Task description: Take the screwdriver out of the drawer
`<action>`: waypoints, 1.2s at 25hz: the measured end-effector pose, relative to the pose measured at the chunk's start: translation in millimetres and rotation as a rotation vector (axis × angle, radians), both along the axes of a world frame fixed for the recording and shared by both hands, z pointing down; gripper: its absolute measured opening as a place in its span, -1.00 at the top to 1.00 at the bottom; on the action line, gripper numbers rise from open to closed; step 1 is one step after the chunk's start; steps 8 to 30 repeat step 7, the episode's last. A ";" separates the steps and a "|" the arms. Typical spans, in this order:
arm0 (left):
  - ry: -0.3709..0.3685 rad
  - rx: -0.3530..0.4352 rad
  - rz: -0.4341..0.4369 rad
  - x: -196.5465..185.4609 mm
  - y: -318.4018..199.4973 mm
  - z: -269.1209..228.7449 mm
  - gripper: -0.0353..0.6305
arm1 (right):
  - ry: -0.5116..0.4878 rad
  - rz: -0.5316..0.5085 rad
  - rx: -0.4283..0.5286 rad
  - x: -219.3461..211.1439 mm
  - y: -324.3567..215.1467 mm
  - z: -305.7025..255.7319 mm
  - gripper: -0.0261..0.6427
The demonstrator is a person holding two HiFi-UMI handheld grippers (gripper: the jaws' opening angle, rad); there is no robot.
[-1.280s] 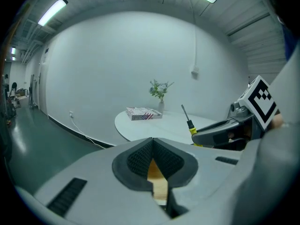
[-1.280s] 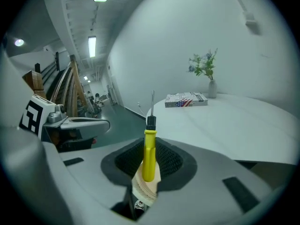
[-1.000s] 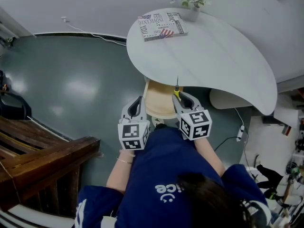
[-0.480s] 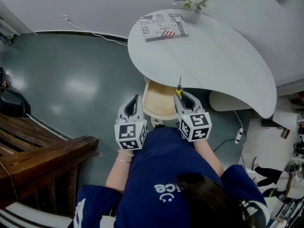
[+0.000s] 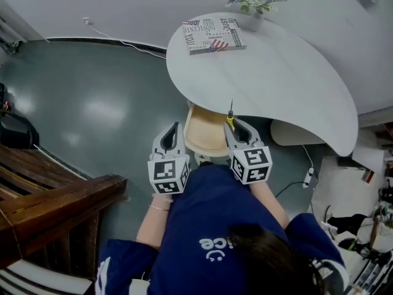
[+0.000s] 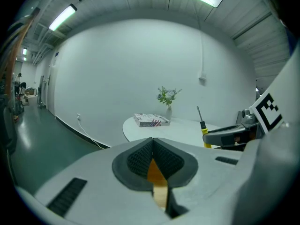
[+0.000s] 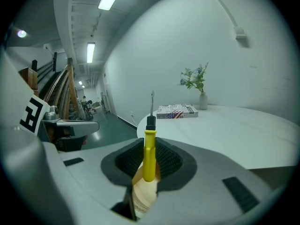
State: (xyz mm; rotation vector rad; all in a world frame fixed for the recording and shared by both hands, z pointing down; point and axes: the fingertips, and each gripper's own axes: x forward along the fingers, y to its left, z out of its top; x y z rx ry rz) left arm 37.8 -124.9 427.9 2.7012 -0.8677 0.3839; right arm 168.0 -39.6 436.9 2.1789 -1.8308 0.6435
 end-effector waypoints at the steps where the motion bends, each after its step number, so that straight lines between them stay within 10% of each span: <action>1: -0.002 -0.001 0.000 0.4 -0.1 0.7 0.88 | 0.000 -0.002 0.000 0.2 -0.7 0.4 0.67; 30: -0.007 -0.005 -0.001 3.7 -3.7 2.8 0.88 | -0.004 -0.012 0.000 2.4 -5.6 1.9 0.67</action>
